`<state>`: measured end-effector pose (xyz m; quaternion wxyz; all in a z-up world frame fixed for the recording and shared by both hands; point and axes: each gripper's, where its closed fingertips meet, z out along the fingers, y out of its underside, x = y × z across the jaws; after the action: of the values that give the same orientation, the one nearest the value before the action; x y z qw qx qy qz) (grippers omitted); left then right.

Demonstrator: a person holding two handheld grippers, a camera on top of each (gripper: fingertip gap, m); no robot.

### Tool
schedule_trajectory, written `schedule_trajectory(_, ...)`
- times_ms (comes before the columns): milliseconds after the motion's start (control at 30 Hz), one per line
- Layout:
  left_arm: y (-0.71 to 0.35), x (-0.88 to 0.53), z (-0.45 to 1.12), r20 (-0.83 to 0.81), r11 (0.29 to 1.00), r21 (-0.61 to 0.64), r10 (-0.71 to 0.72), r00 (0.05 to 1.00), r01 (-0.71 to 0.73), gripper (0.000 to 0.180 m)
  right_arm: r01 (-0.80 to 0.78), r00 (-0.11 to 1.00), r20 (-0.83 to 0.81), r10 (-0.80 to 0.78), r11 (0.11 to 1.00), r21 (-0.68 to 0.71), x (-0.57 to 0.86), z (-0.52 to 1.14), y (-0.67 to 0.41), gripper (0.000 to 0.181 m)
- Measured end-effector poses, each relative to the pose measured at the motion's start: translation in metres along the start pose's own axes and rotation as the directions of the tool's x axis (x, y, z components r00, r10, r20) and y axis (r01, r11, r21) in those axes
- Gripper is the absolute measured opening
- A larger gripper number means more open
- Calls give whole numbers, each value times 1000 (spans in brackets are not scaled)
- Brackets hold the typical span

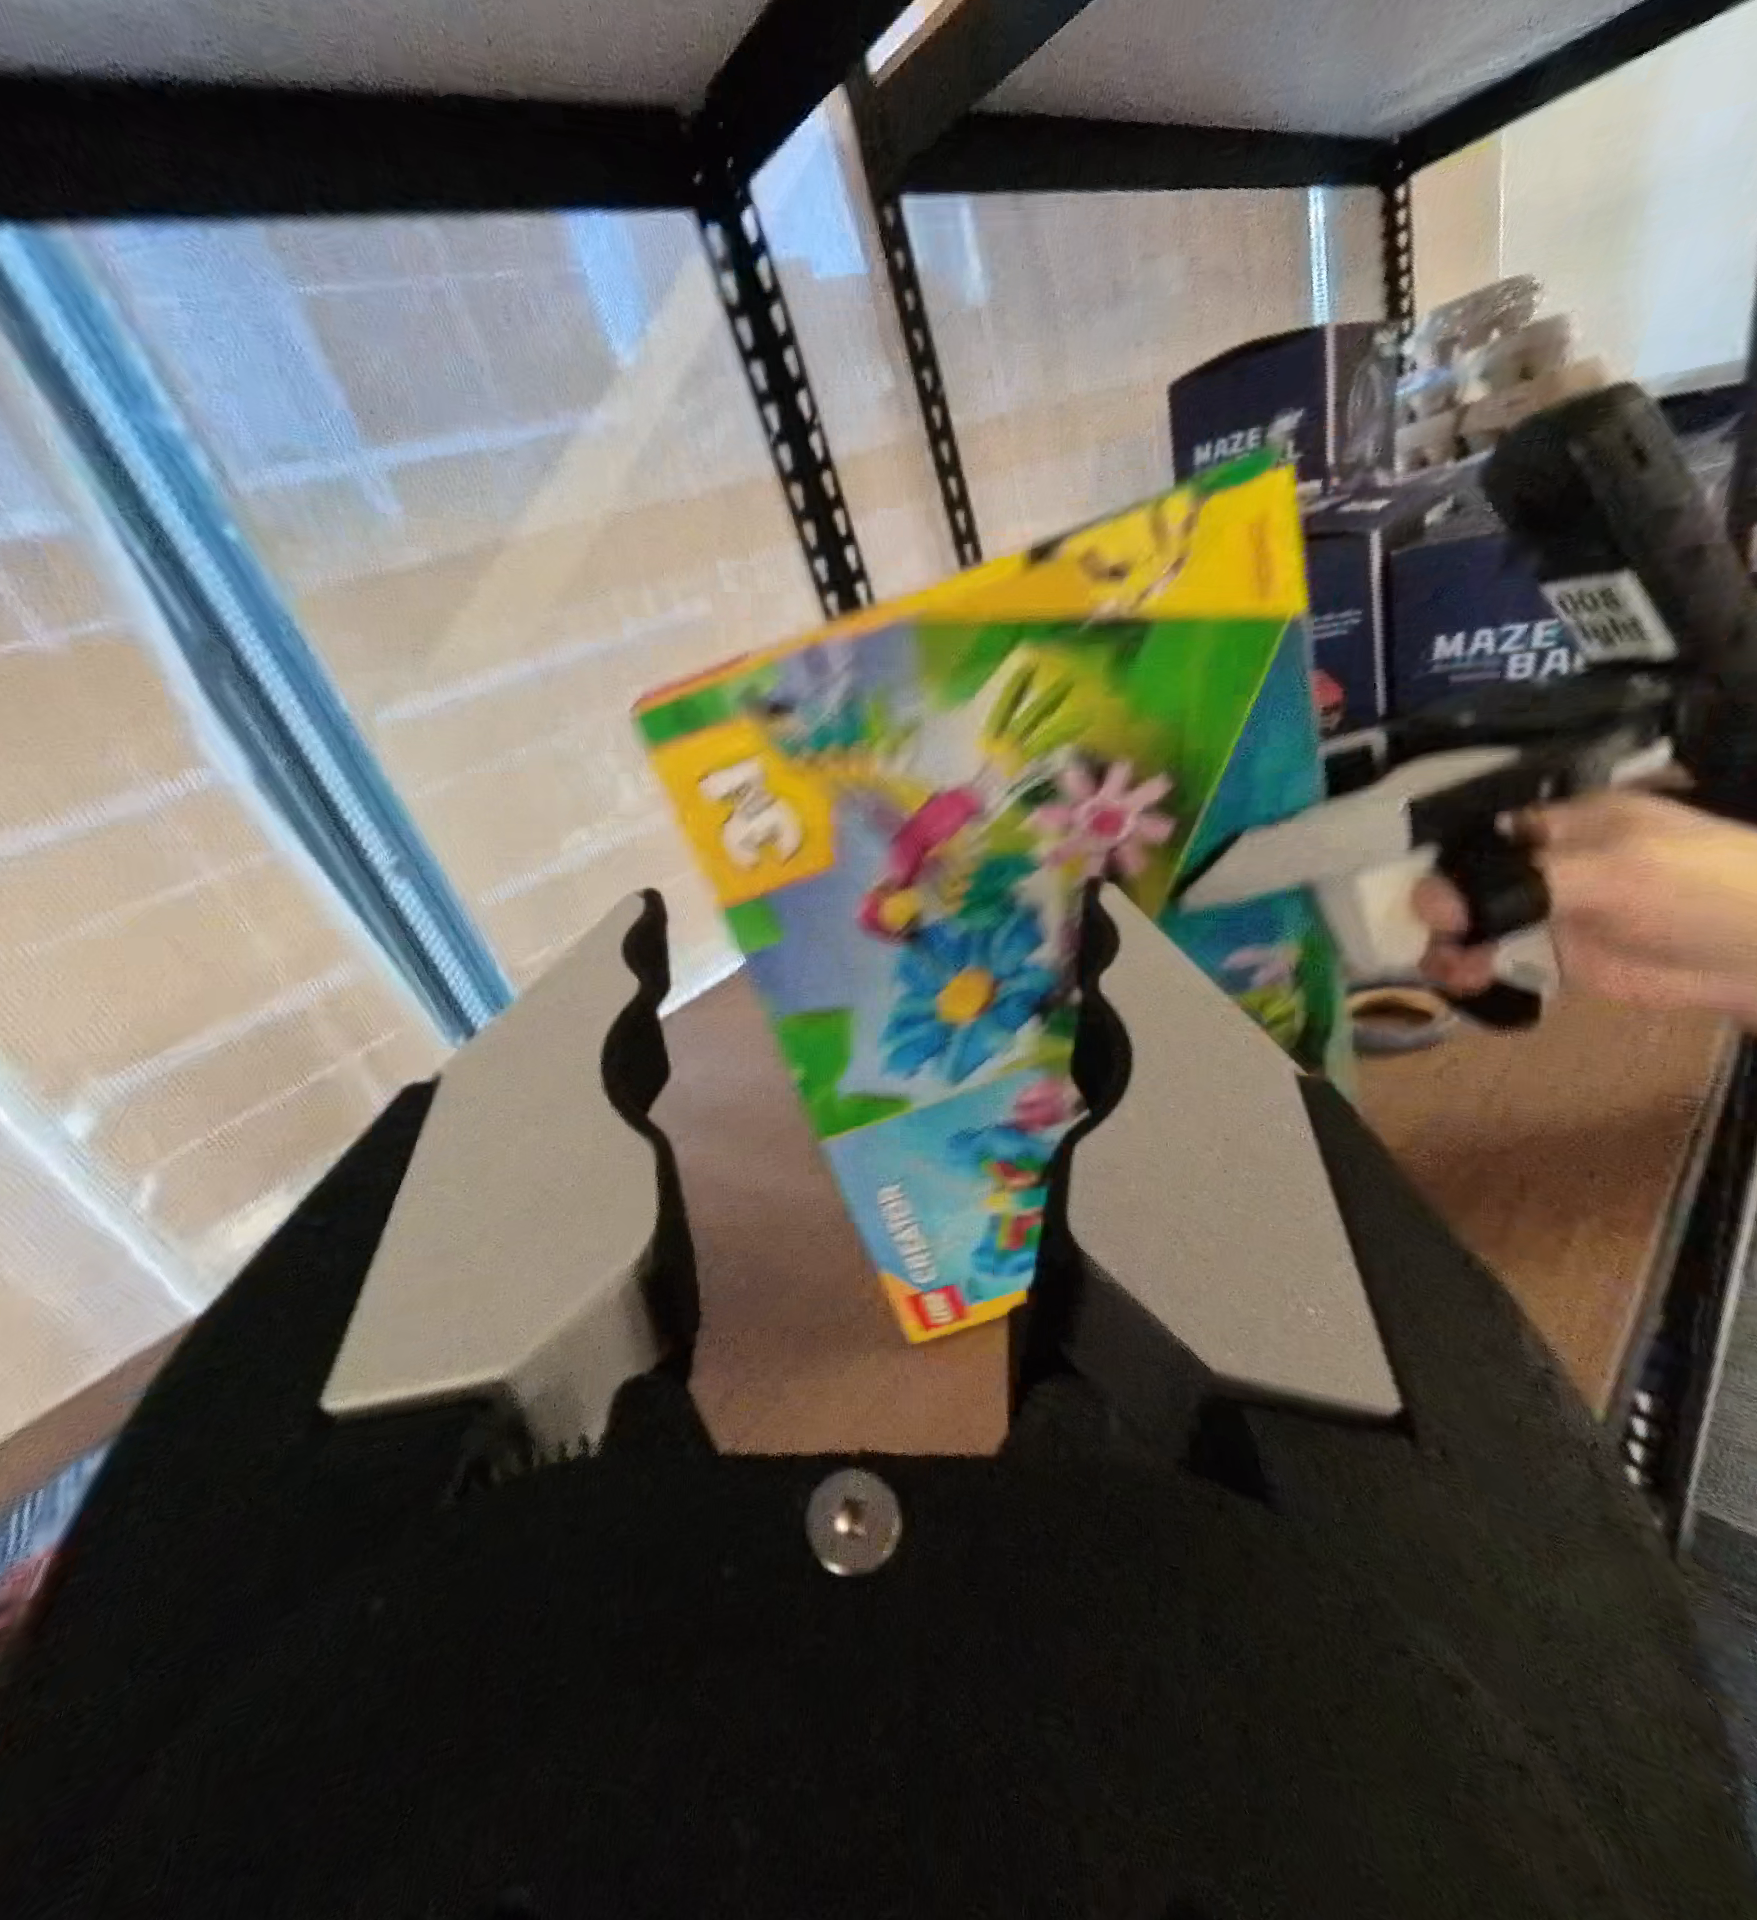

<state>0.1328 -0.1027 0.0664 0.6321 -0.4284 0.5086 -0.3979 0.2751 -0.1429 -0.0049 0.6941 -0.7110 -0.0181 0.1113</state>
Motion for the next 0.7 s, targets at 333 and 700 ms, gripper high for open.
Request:
schedule_trajectory(333, 0, 93, 71, 138, 992, -107, -51, 989, 66, 74, 164, 986, 40, -163, 986, -10, -67, -24, 27, 80)
schedule_trajectory(700, 10, 60, 42, -61, 996, -59, -69, 996, 65, 67, 202, 872, 369, -322, 923, 328, -82, -80, -120, 0)
